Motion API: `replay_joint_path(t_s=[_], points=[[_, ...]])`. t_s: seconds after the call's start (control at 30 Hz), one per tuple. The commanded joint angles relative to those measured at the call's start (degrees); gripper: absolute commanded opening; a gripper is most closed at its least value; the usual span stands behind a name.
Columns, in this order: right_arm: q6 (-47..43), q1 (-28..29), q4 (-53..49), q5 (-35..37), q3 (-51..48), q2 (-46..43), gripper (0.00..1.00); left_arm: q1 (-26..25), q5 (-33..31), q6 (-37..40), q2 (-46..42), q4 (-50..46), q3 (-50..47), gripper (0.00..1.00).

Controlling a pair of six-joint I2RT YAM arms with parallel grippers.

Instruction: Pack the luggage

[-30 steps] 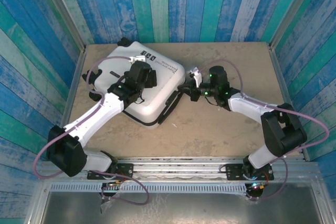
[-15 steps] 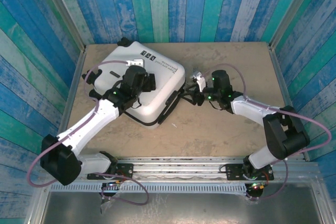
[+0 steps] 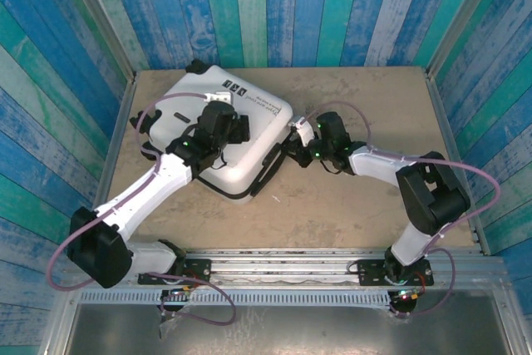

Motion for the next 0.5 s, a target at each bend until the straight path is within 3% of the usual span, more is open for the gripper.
replay_joint_path(t_s=[0.0, 0.23, 0.33, 0.4, 0.47], points=[[4.8, -0.2, 5.0, 7.0, 1.4, 0.3, 0.12, -0.2, 4.3, -3.6, 7.4, -17.7, -4.8, 0.89], [9.7, -1.3, 7.3, 8.5, 2.5, 1.0, 0.06, -0.2, 3.6, -4.3, 11.1, -19.2, -4.9, 0.88], [8.7, -1.6, 7.7, 5.7, 3.3, 1.3, 0.07, -0.2, 3.9, -4.1, 11.6, -18.9, -5.5, 0.88], [6.0, -1.6, 6.9, 3.5, 3.6, 1.2, 0.12, -0.2, 4.0, -4.1, 11.5, -18.7, -5.7, 0.88], [2.6, -1.6, 5.9, 2.4, 2.8, 0.4, 0.30, -0.3, 4.2, -3.9, 11.3, -18.6, -5.8, 0.88]])
